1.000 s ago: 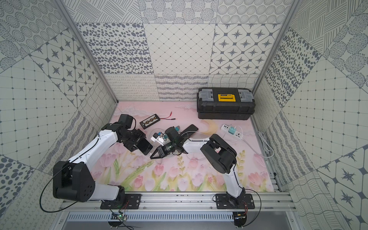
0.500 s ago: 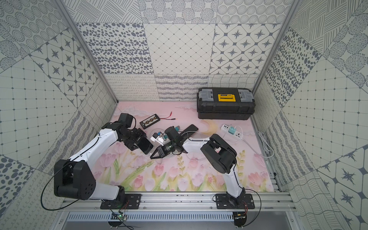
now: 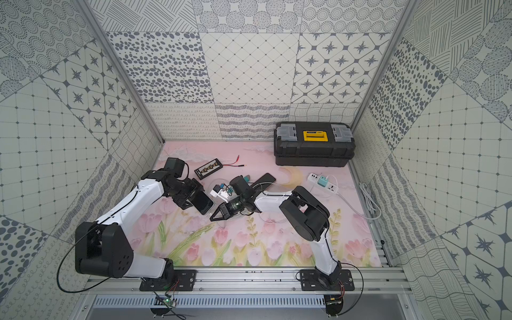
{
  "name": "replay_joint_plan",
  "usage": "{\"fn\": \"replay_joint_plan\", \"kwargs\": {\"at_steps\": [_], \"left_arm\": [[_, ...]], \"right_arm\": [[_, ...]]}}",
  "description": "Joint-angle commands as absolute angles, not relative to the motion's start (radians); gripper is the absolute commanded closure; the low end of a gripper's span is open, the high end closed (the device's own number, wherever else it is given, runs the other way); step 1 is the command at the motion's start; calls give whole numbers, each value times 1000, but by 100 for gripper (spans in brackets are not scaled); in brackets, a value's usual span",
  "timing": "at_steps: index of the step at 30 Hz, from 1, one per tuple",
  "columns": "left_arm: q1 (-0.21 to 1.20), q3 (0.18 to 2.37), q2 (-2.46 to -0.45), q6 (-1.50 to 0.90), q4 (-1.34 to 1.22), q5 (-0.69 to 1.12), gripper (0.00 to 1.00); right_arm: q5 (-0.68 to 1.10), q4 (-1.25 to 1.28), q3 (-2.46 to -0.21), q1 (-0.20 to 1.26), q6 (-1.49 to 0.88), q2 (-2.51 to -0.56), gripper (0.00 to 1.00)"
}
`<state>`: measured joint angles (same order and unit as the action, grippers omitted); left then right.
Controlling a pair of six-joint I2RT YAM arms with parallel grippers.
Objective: Plug the charging cable into the phone
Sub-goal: Insert the charging cable into the phone.
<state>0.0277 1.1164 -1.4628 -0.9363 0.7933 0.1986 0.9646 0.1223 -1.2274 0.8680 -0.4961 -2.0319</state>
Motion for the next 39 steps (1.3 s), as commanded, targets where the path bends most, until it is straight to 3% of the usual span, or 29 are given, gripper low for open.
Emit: {"fn": "replay_joint_plan", "kwargs": {"at_steps": [1, 39], "left_arm": [[21, 1119, -1466, -903, 798, 244, 73], [21, 1097, -1460, -881, 784, 270, 74]], "right_arm": [[965, 133, -1253, 861, -474, -2048, 100], [974, 155, -1261, 848, -491, -2071, 100]]}}
